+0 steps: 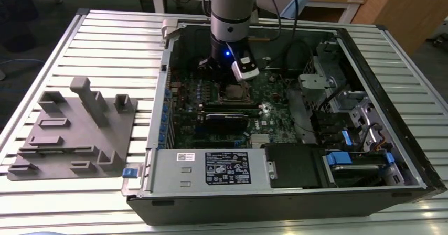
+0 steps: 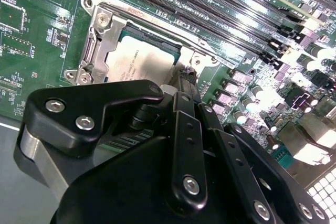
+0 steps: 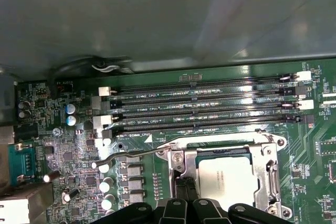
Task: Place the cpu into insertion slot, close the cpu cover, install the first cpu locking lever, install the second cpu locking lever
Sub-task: 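Close the cpu cover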
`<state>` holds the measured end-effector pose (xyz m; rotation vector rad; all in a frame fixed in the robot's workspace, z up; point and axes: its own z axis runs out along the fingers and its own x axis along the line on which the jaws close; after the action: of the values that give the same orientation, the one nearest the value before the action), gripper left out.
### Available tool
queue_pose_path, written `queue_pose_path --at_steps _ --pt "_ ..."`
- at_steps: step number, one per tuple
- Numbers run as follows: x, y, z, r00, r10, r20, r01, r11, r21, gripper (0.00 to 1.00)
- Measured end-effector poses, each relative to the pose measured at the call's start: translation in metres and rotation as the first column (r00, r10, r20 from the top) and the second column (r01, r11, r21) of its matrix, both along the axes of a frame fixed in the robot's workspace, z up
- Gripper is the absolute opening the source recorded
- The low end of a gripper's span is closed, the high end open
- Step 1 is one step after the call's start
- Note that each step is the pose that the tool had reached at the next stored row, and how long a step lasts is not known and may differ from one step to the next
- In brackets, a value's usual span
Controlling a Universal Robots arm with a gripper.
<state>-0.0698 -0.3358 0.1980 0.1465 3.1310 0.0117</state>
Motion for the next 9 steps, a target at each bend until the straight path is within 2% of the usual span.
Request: queue_pose_path --at_steps 9 --pt "0.0000 0.0000 0.0066 1.0000 0.000 0.0000 0.000 1.0000 -0.0001 0.11"
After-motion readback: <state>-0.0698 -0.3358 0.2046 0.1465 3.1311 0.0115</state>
